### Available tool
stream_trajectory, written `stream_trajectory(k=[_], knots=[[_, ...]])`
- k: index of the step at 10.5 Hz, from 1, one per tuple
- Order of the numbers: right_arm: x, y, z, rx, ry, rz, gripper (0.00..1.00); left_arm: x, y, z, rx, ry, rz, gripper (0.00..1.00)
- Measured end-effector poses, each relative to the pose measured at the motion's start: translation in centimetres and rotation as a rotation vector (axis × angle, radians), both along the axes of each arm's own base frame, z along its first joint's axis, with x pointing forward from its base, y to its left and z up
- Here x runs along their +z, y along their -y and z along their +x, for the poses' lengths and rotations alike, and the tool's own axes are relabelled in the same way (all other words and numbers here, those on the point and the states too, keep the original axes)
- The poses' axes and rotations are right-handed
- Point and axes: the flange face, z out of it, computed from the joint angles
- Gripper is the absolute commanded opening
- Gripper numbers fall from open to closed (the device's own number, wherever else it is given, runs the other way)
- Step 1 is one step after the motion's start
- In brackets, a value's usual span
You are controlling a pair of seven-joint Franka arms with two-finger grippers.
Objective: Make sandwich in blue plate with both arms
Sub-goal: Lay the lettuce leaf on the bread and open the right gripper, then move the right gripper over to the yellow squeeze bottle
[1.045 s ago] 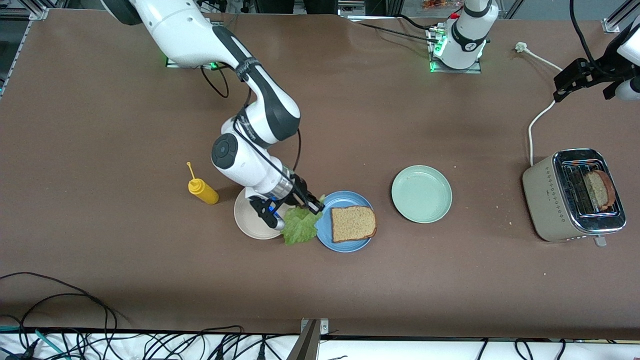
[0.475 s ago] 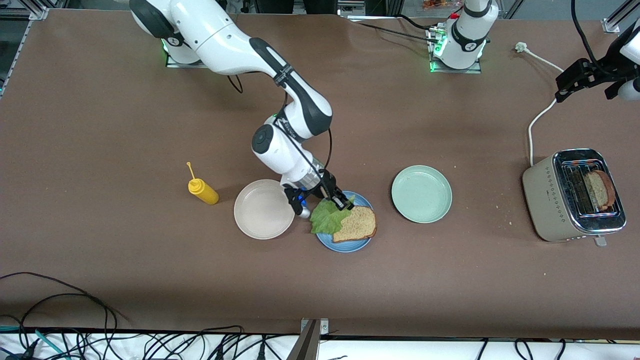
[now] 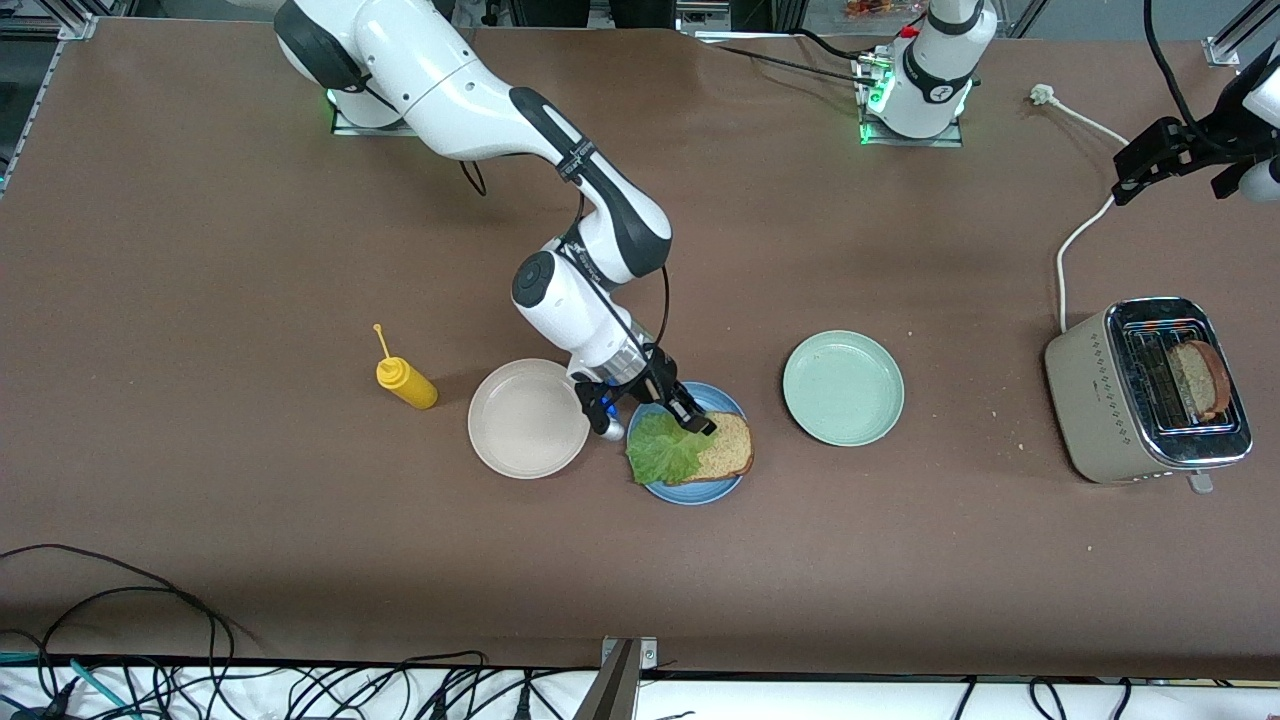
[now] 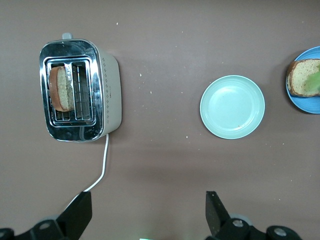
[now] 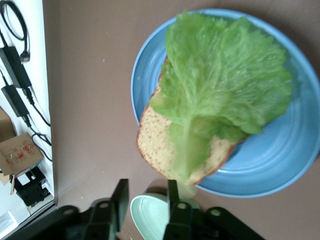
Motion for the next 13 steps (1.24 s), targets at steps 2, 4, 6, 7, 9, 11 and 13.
stream_trajectory(k=[2,4,6,7,9,11,13], knots=[[0.5,-1.4,-1.0,0.013,0.020,0.010,1.00,0.0,0.0,0.0,0.000,0.000,0.000,1.00],[1.1,-1.9,-1.1,0.015,0.034,0.018,1.00,0.0,0.0,0.0,0.000,0.000,0.000,1.00],[1.5,-1.0,-0.3,0.063,0.021,-0.047,1.00,0.0,0.0,0.0,0.000,0.000,0.000,1.00],[1.9,-0.2,0.0,0.142,-0.009,-0.142,1.00,0.0,0.0,0.0,0.000,0.000,0.000,1.00],[3.8,1.4,0.8,0.241,-0.020,-0.296,1.00,0.0,0.0,0.0,0.001,0.000,0.000,1.00],[5.4,2.8,1.5,0.277,-0.022,-0.378,1.00,0.0,0.0,0.0,0.001,0.000,0.000,1.00],[7.1,4.8,2.3,0.344,-0.056,-0.465,1.00,0.0,0.0,0.0,0.000,0.000,0.000,1.00]])
